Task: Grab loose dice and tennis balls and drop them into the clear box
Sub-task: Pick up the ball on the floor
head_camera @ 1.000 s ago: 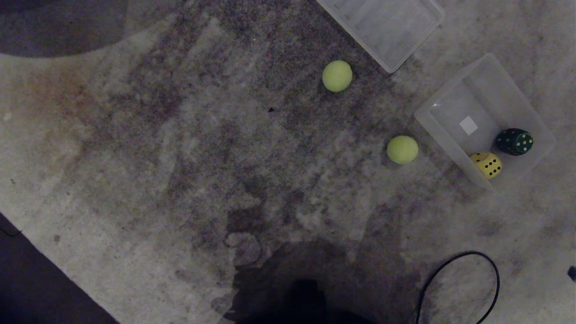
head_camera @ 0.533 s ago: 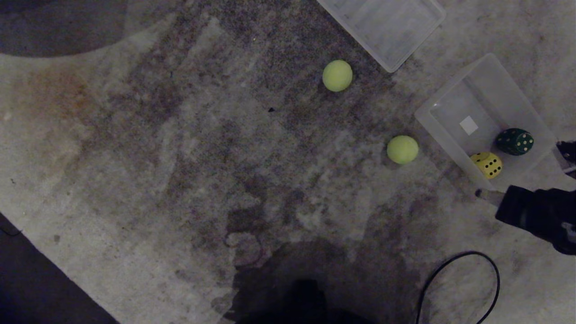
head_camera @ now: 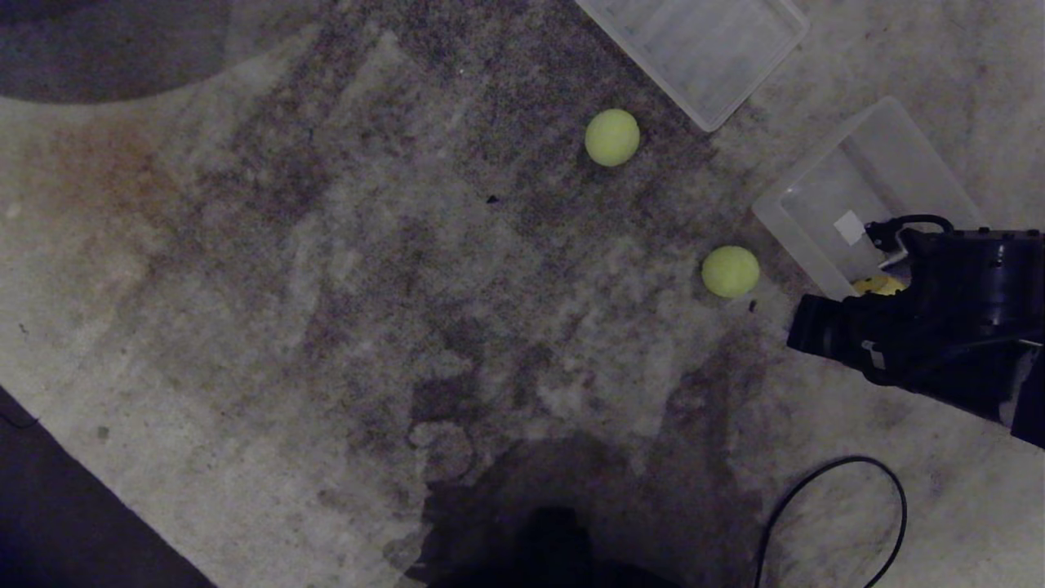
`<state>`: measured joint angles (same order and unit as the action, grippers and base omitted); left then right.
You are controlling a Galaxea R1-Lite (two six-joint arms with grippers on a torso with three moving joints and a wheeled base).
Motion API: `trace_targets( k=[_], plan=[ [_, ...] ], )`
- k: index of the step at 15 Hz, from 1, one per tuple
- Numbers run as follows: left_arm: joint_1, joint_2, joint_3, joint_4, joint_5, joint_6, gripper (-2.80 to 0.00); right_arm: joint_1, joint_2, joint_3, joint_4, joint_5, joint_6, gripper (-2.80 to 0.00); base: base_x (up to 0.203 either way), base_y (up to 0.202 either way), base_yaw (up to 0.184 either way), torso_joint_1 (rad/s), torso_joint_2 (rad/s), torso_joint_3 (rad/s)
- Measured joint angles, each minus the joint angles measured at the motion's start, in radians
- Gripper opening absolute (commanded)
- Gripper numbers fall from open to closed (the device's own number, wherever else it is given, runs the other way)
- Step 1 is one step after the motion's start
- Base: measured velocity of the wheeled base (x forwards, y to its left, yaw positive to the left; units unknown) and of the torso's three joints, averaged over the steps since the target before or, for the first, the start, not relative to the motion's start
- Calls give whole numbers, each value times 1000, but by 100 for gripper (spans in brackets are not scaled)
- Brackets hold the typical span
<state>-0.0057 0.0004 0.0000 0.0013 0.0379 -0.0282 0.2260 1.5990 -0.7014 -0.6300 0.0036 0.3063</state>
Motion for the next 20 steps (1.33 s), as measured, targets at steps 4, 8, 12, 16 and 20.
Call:
trace_targets(
  k=[4,8,12,16,20],
  plan=[
    [1,0,0,0,0,0,-280,-2,94,-65,-90,-3,-17,0,0,0,0,0,0,0],
    [0,0,0,0,0,0,-280,-13,169,-107,-198,-3,-20,0,0,0,0,0,0,0],
    [1,0,0,0,0,0,-280,-10,219,-159,-199,0,-4,0,0,0,0,0,0,0],
    [1,0,0,0,0,-1,-280,3,253,-219,-207,-1,54,0,0,0,0,0,0,0],
    [0,0,0,1,0,0,-280,17,290,-238,-263,-4,56,0,0,0,0,0,0,0]
  ],
)
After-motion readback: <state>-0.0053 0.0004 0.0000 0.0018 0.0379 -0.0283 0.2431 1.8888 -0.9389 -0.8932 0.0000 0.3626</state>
